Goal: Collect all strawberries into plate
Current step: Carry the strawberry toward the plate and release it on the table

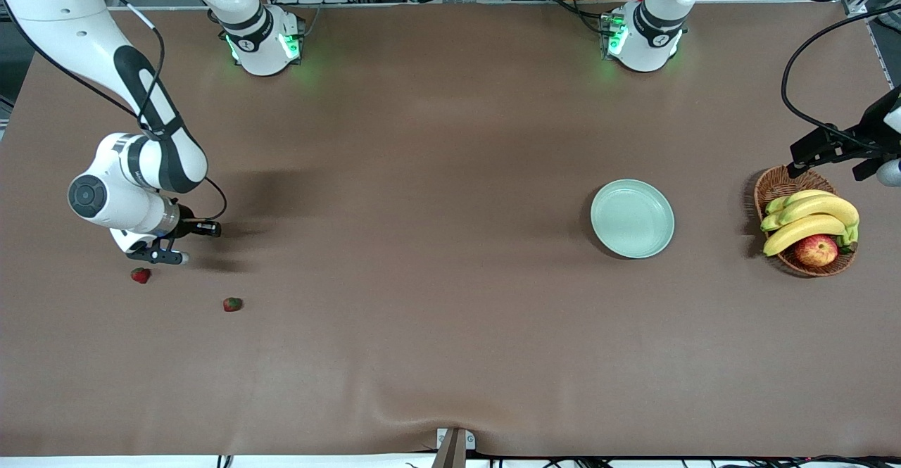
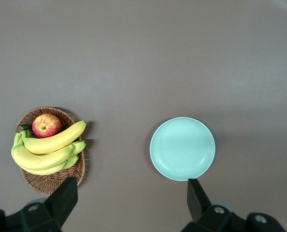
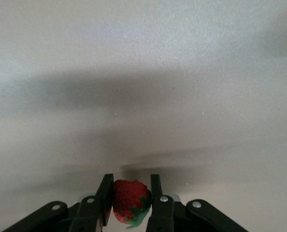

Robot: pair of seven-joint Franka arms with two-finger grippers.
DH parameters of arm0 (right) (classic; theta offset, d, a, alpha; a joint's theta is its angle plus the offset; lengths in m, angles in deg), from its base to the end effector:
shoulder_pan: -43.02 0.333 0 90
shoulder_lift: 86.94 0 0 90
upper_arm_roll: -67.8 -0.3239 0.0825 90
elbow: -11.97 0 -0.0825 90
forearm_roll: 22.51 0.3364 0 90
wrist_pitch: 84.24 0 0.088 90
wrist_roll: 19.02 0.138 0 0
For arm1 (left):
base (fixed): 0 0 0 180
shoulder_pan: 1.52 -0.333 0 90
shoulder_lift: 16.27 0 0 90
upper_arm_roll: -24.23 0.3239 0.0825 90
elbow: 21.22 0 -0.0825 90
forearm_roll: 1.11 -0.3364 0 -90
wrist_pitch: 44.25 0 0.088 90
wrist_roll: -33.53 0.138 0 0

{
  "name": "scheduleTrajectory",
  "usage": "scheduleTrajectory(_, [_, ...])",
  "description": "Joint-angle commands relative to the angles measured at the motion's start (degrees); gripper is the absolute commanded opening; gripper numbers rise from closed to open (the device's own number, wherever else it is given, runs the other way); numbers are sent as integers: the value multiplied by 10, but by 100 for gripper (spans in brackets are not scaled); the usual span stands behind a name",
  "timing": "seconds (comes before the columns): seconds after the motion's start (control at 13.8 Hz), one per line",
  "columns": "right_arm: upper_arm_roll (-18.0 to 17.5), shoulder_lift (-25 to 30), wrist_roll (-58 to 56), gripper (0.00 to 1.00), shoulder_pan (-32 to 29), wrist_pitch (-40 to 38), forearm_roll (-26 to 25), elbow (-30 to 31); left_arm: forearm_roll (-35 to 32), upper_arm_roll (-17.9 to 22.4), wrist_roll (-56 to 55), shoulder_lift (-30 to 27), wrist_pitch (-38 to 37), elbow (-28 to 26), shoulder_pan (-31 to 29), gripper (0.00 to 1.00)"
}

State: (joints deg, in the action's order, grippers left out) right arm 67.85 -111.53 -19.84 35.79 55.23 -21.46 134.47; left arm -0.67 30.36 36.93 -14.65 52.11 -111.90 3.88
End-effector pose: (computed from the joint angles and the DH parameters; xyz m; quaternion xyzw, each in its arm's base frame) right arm 0.5265 -0.0668 0.2072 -0.9958 0.0635 0.0659 0.0100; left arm 0.5286 0.0050 0.5920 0.9991 -0.0231 0.0356 0.0010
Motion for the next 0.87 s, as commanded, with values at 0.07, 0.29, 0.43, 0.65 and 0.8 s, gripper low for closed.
scheduleTrajectory(0.07, [0,26,13,16,42,-52,7,-36,7,-2,4,0,-8,3,-2,100])
scheduleTrajectory(0.29, [0,20,74,14,104,-71,42,-89,7,-2,5,1,-8,2,-3,100])
scheduleTrajectory(0.43, [0,5,140,14,152,-72,54,-126,7,-1,5,1,-8,2,-2,100])
scheduleTrajectory(0.65, [0,-34,243,13,217,-73,60,-200,8,-2,4,5,-8,2,0,100])
scheduleTrajectory(0.8, [0,-64,310,13,257,-73,71,-246,8,-2,4,5,-8,3,0,100])
